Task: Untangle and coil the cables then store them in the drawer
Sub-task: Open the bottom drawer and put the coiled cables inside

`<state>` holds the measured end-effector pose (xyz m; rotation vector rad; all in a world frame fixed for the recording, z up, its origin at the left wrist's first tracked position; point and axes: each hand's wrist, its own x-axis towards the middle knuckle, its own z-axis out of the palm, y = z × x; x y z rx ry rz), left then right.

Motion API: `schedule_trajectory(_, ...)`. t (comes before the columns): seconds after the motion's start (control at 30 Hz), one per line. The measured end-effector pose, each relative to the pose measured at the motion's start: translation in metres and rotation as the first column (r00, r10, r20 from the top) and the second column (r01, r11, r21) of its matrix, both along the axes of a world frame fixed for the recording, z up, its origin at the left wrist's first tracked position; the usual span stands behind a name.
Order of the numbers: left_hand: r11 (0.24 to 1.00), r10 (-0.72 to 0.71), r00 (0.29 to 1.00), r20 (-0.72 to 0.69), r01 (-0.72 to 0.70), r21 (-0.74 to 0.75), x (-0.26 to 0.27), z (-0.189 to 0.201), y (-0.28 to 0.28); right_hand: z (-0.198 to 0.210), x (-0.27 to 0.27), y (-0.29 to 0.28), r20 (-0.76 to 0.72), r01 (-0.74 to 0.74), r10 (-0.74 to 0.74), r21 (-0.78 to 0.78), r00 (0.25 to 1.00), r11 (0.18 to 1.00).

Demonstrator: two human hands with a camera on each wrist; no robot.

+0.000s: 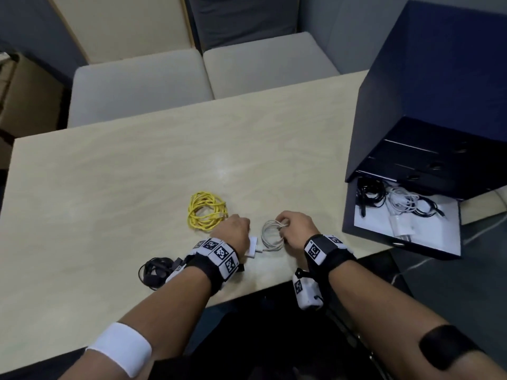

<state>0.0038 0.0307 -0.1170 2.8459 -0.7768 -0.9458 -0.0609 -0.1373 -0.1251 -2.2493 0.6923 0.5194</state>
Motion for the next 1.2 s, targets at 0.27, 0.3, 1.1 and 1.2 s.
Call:
schedule_trajectory(0.27, 0.992, -0.082, 0.989, -0.127, 0.094, 0.088, -0.014, -0.004, -0.034, 0.003, -0.023, -0.036, 0.031, 0.178, -0.180, 0.074, 0.983, 0.981)
schedule_trajectory(0.3, 0.992, -0.090, 0.989, -0.121, 0.100, 0.080, -0.016, -0.003, -0.038, 0.002, -0.025, -0.038, 0.030, 0.179, -0.183, 0.089, 0.983, 0.980)
schedule_trajectory(1.1, 0.793, -0.609, 0.793, 0.031, 0.609, 0.007, -0.049, 0.041, -0.309, 0.023, -0.113, -0.251, 0.099, 0.337, -0.332, -0.041, 0.938, 0.941)
schedule_trajectory(1.2, 0.776, -0.628, 0.778, -0.028, 0.629, 0.055, -0.048, 0.034, -0.318, 0.019, -0.111, -0.251, 0.103, 0.279, -0.276, -0.013, 0.956, 0.960)
